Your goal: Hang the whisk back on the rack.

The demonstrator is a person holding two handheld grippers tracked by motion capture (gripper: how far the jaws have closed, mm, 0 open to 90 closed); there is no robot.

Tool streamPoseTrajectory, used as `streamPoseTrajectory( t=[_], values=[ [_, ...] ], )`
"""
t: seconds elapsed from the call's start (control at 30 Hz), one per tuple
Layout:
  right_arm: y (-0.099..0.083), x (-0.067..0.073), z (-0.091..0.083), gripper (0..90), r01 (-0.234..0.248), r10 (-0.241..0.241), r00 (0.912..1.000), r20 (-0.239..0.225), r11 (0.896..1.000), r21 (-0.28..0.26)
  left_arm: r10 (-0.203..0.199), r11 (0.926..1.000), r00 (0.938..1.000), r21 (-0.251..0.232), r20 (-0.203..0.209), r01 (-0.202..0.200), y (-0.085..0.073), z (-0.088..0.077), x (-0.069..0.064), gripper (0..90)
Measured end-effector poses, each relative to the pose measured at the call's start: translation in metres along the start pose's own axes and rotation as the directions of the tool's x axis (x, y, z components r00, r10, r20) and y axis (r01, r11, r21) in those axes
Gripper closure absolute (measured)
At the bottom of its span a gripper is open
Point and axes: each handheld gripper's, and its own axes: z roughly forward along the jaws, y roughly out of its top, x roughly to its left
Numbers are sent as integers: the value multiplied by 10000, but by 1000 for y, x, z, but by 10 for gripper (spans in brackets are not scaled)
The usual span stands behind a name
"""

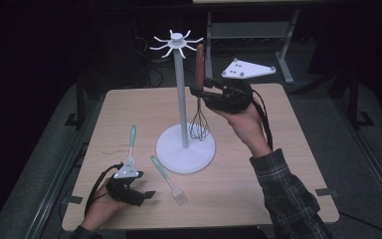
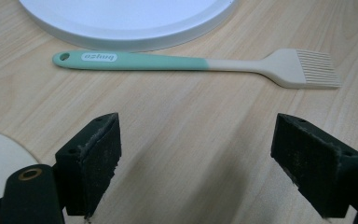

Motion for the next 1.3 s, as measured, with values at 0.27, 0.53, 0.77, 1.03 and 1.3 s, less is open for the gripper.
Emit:
streamPoseTrajectory(
  t=[0.27,0.53,0.77,1.03,1.3],
  values=[
    [-4,-4,-11,677,-104,102,9999,-77,9994,-324,-83,9999,10000,-65,3,83,0,1,-1,157],
    [1,-3,-2,689,-245,245,9997,-14,9997,-96,15,10000,10000,-33,-32,-15,0,1,0,157],
    [3,-1,8,676,-341,342,9994,-33,9992,189,-7,10000,10000,-74,-11,6,0,0,0,157],
    [-3,-1,2,539,-272,271,9996,45,9993,251,-12,10000,10000,-79,-45,11,0,0,0,158],
    [-27,-7,-19,375,-590,583,9982,115,9954,757,-288,9990,9996,-333,77,290,3,-4,-1,191]
  ],
)
